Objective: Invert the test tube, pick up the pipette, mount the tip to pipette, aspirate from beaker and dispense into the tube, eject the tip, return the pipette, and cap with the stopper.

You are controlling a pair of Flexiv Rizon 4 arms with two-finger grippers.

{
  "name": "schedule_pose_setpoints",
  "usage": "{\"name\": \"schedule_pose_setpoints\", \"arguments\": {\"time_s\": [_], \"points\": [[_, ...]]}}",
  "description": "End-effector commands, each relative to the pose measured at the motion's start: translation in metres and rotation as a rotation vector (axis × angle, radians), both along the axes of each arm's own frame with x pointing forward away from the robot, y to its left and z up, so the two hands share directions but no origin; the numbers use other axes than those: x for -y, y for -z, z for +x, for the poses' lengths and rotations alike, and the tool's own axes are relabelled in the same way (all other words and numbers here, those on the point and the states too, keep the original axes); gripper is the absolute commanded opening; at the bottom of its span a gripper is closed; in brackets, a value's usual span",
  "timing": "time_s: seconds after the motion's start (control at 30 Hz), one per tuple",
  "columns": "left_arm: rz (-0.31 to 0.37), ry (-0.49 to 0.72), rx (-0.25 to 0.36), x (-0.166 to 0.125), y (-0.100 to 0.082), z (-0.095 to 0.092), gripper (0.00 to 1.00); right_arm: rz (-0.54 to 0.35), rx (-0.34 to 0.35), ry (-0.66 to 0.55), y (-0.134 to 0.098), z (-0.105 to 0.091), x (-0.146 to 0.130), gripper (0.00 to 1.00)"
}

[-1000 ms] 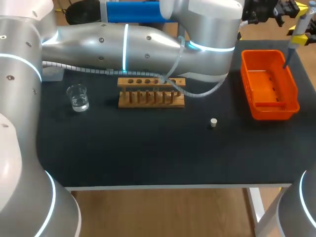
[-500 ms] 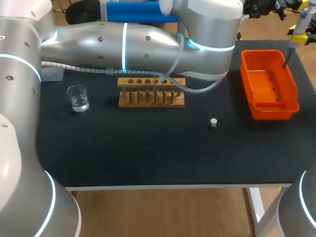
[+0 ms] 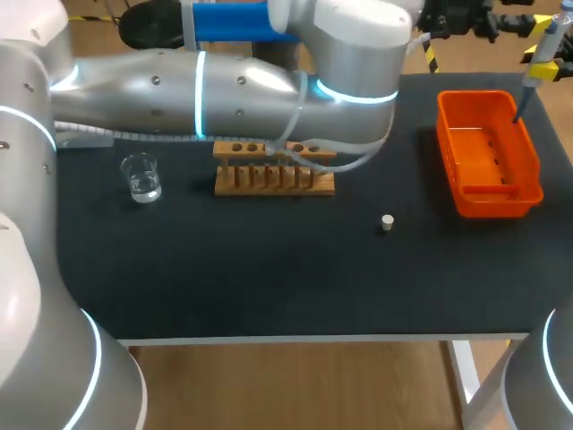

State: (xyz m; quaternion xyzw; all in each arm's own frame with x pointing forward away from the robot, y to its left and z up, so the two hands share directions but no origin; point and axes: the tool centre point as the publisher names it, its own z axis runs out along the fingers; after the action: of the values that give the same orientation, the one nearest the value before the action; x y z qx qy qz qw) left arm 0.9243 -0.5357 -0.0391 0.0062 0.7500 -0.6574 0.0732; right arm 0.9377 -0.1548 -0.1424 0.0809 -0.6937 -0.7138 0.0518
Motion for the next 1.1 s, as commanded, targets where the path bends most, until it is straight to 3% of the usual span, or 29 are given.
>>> {"name": "schedule_pose_setpoints", "arguments": {"time_s": [0.03,0.27,0.77,1.1], "points": [[0.054,0.008,-0.002,-0.042,-0.008,-0.013,1.00,-0.002,0.000,-0.004,-0.001,0.001,0.001,0.00],[0.051,-0.022,-0.024,-0.074,-0.002,-0.026,1.00,-0.002,0.000,-0.004,-0.001,0.001,0.001,0.00],[0.028,-0.011,-0.005,-0.145,0.014,-0.051,1.00,-0.002,0.000,-0.004,-0.001,0.001,0.001,0.00],[-0.031,-0.014,-0.001,-0.186,0.042,-0.070,1.00,-0.002,0.000,-0.004,-0.001,0.001,0.001,0.00]]}}
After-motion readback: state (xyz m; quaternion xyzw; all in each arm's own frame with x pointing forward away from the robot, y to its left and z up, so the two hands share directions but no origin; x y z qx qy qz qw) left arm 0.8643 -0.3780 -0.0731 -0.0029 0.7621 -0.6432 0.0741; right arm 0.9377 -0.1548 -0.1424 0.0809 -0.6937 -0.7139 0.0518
